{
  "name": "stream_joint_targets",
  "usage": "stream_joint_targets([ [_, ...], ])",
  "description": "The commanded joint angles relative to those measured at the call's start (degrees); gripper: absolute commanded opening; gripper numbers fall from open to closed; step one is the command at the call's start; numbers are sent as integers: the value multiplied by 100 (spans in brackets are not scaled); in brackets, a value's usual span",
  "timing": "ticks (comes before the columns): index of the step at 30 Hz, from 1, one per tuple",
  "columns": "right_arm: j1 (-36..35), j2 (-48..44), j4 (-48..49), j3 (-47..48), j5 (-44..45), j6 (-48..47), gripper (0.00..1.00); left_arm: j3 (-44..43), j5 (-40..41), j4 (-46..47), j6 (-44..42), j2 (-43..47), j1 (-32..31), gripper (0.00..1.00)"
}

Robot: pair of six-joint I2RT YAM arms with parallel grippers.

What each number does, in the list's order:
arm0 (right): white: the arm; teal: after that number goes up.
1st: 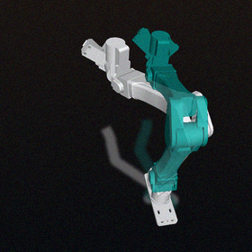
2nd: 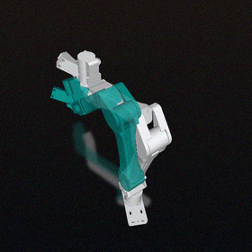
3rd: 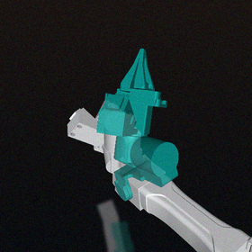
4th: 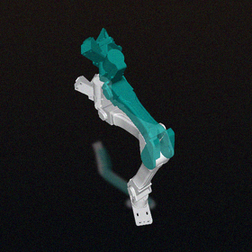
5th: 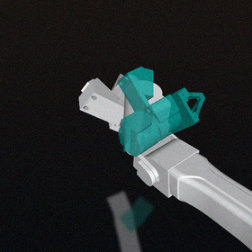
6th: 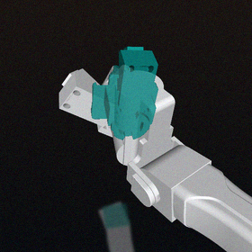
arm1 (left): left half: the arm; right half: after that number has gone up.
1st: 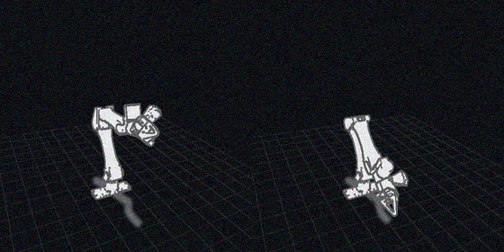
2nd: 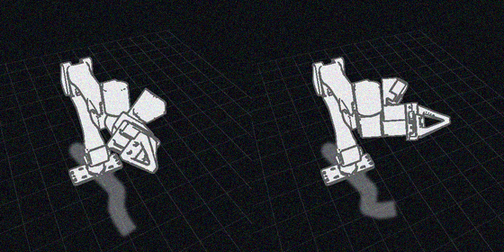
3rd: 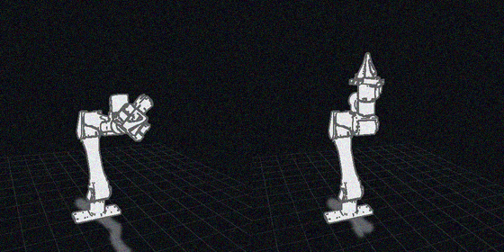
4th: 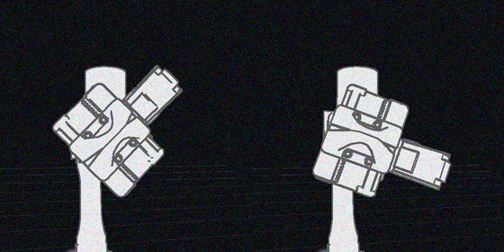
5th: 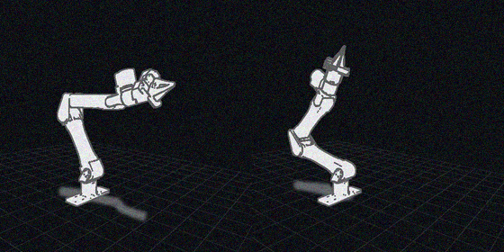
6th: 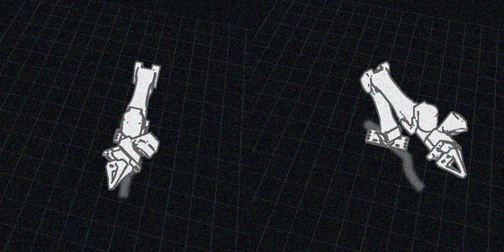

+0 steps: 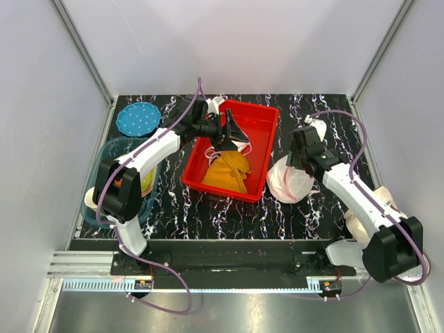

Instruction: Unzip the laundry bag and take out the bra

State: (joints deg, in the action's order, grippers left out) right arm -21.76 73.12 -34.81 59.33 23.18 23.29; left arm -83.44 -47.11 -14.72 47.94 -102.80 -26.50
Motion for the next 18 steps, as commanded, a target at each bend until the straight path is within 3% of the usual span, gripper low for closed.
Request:
stream_joint_targets([
  [1,-21,-333,-8,-123,257,97,60,-340,-52,57,-92,15,-4,78],
  [6,-21,-483,-61,-238,152,185,44,-384,-52,57,-75,-11,-4,77],
  [15,-21,-782,-184,-255,196,203,33,-419,-26,57,-57,-55,-127,78],
  [17,-21,-869,-219,-238,257,185,26,-428,-17,66,-48,-64,-162,78],
  [18,-21,-896,-211,-220,266,176,16,-445,-26,75,-48,-82,-171,78],
])
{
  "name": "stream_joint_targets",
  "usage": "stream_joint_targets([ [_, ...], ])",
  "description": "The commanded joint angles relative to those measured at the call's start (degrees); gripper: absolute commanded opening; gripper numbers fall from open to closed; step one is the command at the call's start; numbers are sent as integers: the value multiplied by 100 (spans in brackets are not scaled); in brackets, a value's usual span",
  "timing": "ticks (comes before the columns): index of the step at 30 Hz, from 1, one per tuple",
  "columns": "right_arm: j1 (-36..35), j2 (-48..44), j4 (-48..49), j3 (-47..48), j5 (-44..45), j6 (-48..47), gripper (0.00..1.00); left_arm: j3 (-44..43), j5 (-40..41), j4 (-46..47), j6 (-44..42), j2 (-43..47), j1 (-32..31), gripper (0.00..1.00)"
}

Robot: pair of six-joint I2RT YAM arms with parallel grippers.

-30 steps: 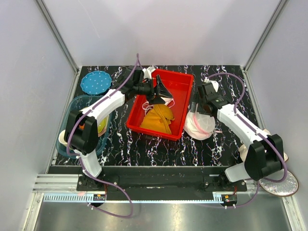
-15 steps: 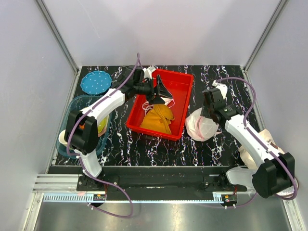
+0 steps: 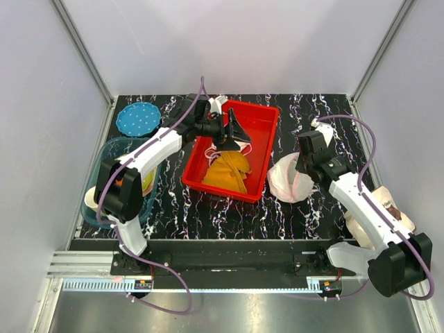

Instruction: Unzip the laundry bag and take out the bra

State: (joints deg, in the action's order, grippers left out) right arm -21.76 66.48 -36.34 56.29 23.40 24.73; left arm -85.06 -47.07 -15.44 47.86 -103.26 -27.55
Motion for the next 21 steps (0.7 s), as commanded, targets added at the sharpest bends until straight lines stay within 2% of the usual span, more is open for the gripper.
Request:
stream_joint_targets([
  [1,-21,-284,-66,92,244,-3,0,-301,-48,129,-48,-45,-101,78],
  [5,-21,-512,-66,145,165,-47,0,-406,-31,50,-75,-71,-224,78],
  [9,-21,-978,-40,84,218,-74,0,-678,-4,-38,-119,-159,-688,78],
  [16,-21,-2557,143,-617,464,234,0,-1687,-101,138,232,-808,-1498,77],
  [21,-21,-3430,329,-1023,403,410,0,-2277,407,130,383,-1545,-1806,75],
])
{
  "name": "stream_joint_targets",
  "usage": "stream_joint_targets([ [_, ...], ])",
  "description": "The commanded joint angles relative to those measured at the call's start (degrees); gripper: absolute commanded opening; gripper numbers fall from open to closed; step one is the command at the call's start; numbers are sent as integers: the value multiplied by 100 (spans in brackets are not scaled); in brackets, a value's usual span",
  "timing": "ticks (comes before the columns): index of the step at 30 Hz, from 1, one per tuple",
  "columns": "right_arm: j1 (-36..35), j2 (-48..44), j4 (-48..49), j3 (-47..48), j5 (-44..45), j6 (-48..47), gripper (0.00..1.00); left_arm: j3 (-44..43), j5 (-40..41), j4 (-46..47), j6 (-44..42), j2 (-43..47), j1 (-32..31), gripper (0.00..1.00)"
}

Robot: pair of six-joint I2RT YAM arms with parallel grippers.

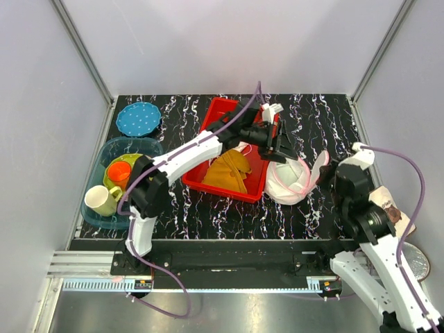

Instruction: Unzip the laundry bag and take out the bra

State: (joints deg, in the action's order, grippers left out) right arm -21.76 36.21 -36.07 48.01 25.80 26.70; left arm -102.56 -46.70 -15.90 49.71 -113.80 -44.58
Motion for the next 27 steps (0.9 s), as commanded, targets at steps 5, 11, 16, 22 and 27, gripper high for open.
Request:
stream_joint_targets([
  [5,-21,-545,127,-231,197,266,0,-1335,1600,-937,-619,-1073,-420,70],
  [11,-21,-650,13,-213,206,248,0,-1697,3455,-1784,-1613,-1434,-727,67],
  [16,-21,-615,-22,-222,188,257,0,-1925,4431,-2197,-2052,-1672,-991,67],
  [22,-13,-571,-31,-195,171,266,0,-1794,5556,-2224,-2343,-1610,-1343,77],
  [27,-21,-580,-40,-152,214,248,0,-1636,5560,-2005,-2230,-2022,-1501,78],
])
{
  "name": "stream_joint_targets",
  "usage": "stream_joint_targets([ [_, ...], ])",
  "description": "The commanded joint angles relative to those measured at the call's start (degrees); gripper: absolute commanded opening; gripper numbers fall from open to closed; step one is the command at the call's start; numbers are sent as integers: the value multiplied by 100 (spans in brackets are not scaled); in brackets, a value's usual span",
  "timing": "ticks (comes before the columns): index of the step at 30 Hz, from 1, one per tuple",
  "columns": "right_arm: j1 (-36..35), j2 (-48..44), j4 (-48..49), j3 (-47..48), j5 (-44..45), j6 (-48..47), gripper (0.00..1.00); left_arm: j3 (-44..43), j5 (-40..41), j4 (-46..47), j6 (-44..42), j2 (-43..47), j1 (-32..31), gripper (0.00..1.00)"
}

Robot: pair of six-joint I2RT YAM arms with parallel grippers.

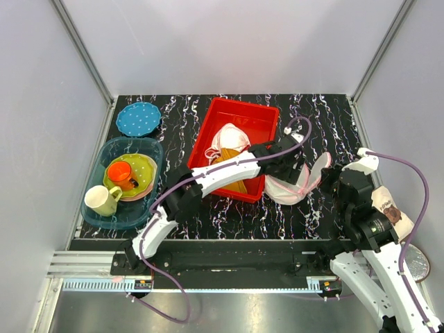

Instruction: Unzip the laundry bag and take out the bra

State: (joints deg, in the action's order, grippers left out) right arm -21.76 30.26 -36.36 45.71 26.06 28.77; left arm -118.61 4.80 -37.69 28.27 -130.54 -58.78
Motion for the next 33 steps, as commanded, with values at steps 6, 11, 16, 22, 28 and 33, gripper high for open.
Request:
stream_joint_targets([
  [6,-21,-230,-169,200,417,6,0,286,40,825,319,-674,-89,72],
  [11,-21,-337,-310,421,522,-82,0,-30,-295,781,231,-1008,-81,31],
  [16,-13,-398,-398,553,698,-144,0,-207,-453,509,179,-588,-63,0],
  [22,-13,-266,-644,439,988,-13,0,-128,-1367,526,161,906,25,0],
  [28,-21,-117,-644,263,883,216,0,-49,-2192,824,328,1961,218,0],
  [33,-21,-82,-627,122,821,304,0,22,-2738,1132,635,2261,332,0],
])
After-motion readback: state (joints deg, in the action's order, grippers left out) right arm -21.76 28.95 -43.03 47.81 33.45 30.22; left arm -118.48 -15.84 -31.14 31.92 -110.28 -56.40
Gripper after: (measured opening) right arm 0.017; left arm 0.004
